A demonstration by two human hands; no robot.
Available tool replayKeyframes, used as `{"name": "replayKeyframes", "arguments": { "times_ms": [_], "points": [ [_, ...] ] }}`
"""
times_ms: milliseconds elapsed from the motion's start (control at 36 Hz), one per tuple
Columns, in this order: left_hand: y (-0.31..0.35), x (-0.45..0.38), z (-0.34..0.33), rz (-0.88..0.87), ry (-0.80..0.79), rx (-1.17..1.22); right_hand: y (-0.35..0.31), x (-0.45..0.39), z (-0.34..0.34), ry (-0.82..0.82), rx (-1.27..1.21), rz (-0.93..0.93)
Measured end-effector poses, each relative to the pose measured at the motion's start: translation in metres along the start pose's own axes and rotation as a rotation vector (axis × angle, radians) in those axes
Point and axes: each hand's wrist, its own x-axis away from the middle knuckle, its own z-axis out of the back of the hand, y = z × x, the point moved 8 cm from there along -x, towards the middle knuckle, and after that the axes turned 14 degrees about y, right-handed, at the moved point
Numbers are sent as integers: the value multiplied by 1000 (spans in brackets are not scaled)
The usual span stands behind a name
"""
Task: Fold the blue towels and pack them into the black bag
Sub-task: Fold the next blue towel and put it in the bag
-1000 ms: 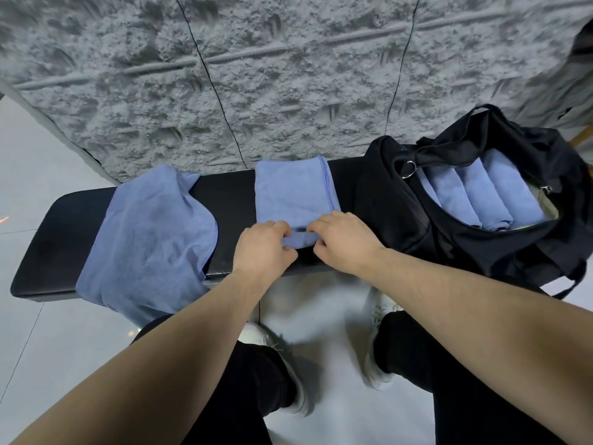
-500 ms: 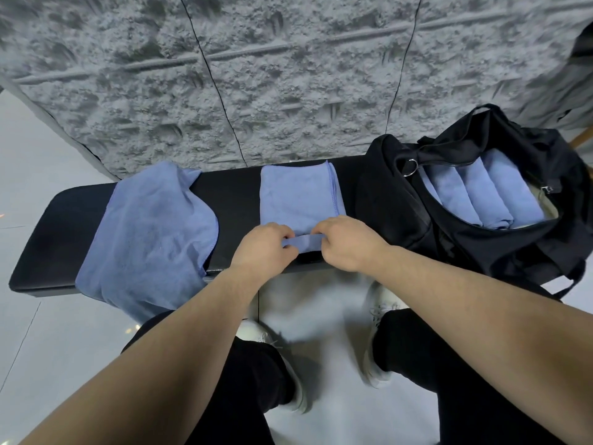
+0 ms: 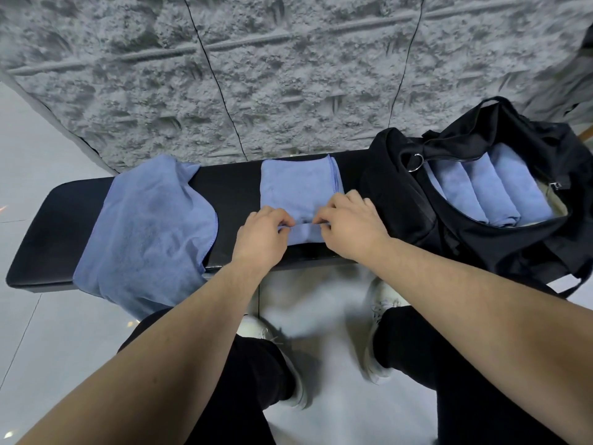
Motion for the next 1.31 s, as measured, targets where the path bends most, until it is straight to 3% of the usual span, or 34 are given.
{"name": "replayKeyframes", "arguments": {
  "times_ms": [111, 389, 722, 972, 1167, 1306],
  "points": [
    [3, 0, 3, -29, 52, -117, -11, 0, 13, 148, 20, 143],
    [21, -1, 7, -201, 123, -268, -26, 10, 5, 92, 53, 264],
    [25, 9, -2, -267, 29, -357, -20, 7, -3, 141, 58, 247],
    [22, 11, -4, -132, -70, -244, -16, 10, -2, 40, 49, 195],
    [20, 11, -6, -129, -45, -142, -19, 13, -1, 20, 53, 195],
    [22, 9, -2, -145, 4, -255, -19, 10, -2, 2, 71, 194]
  ]
}}
